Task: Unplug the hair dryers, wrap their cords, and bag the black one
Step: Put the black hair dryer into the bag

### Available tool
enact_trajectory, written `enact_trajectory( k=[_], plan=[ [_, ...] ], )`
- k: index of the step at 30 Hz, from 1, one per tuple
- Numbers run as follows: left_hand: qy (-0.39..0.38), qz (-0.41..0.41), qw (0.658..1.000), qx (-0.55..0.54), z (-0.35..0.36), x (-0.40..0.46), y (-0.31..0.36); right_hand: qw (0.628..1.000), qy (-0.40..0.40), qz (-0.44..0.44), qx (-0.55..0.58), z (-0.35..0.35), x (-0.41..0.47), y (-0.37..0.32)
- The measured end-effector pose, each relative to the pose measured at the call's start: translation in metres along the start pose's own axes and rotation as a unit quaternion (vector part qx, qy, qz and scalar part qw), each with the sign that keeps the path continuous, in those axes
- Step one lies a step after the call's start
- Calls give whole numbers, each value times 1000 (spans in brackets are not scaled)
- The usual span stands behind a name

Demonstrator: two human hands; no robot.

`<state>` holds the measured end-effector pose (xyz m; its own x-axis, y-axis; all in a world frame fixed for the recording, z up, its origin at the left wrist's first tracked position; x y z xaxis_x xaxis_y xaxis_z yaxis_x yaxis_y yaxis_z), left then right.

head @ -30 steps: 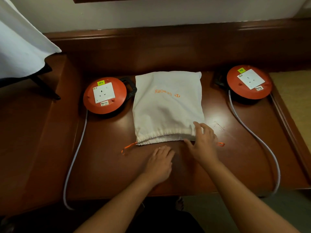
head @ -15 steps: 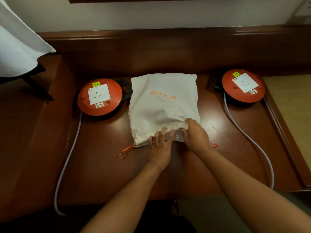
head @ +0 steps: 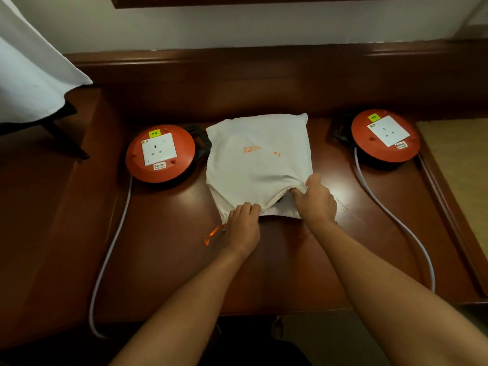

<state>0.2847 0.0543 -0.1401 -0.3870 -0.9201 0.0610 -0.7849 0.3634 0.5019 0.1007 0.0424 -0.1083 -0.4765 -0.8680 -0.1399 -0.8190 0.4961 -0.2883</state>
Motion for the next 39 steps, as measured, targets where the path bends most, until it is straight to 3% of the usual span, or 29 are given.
enact_trajectory(
  k=[4,7,9,15,18,22,25,28,33,39],
  plan=[
    [32,-31,997,-58,-7,2,-8,994,-2,-95,-58,3,-10,-9],
    [21,-44,996,-80,-9,0,-15,986,-27,-162,-16,7,-14,-15],
    [4,-35,997,-71,-9,-1,-15,989,-18,-140,35,1,-10,-16],
    [1,23,996,-89,-11,-5,-1,998,-3,48,49,-14,6,-3],
    [-1,21,996,-89,-14,-7,-5,998,-13,51,45,-13,5,2],
    [21,11,997,-76,-25,-18,-12,995,-23,-8,92,-9,-8,10],
    [61,-39,996,-58,-33,-32,-31,991,-29,-39,125,-8,-23,25],
    [63,-141,986,-62,-32,-49,-57,990,-23,-47,129,-6,-40,43],
    [0,-249,968,-25,-23,-67,-74,976,-44,27,211,7,-58,75],
    [28,-329,938,-105,-22,-65,-81,977,-113,61,170,29,-55,79]
  ],
)
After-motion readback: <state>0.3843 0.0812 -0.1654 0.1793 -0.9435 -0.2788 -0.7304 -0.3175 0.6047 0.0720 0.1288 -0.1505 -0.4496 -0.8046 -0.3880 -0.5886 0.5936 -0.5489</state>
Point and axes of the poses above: each hand's wrist, its own x-axis towards the middle knuckle, its own z-axis out of the palm, y = z × x, the point moved 6 cm from there along x, towards the middle knuckle, and after that the axes turned 8 degrees about -x, right-handed, at the moved point
